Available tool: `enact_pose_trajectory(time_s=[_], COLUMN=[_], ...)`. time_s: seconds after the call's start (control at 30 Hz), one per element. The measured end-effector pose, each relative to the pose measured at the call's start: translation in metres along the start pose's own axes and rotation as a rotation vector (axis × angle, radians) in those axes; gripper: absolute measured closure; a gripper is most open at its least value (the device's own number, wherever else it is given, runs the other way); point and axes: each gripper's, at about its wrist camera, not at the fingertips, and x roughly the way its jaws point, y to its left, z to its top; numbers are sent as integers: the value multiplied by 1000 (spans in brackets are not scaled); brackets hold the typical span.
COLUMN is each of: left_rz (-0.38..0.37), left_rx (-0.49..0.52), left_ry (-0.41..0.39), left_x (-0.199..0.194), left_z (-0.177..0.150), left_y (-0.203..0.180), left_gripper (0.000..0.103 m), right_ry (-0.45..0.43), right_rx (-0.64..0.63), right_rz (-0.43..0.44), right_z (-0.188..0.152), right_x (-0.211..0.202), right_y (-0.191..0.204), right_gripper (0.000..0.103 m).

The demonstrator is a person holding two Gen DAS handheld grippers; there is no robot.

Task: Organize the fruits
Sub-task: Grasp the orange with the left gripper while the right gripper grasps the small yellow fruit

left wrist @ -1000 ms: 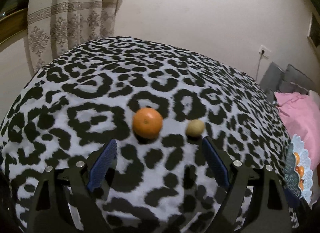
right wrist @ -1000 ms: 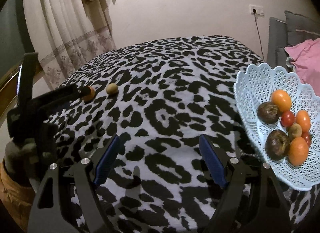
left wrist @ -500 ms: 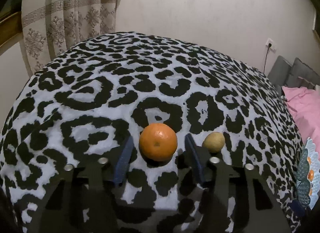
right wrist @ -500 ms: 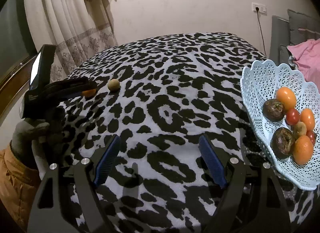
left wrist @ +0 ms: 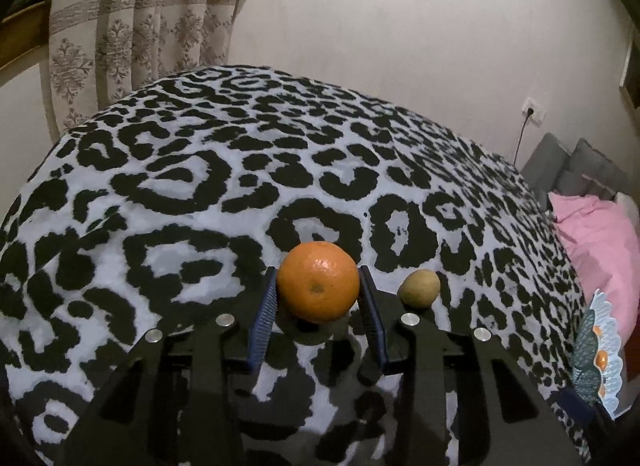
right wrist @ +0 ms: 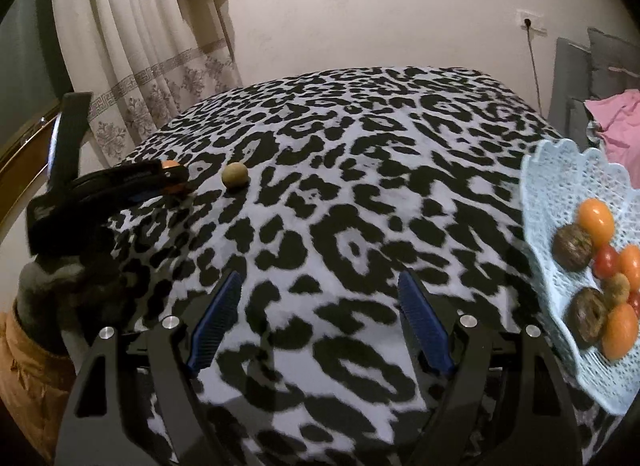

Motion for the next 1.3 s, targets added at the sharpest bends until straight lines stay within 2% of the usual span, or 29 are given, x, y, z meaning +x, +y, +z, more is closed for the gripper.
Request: enact_pose_trajectory(time_s=[0.4,0.63,0.87,1.0,1.3], left_rz=[25,28,28,27,22], left_rx=[-35,-38,-70,-81,-79], left_ry=[-54,-55,-52,-50,-44], left_x=[-17,-17,-16,-17,-15], left_z=[0,-2,-1,-1,-1], left_y=[10,11,18,19,19], left_gripper=[63,63,63,63,63], right_ry=[57,70,83,85,93], right_rx=[-95,-144,-158,-165,-184], right_rz=[61,28,19,19,14], right_z=[41,66,75,80,82], right_x=[64,97,117,123,130], right_y=[45,63,73,76,80], right_gripper=[21,24,27,32,57])
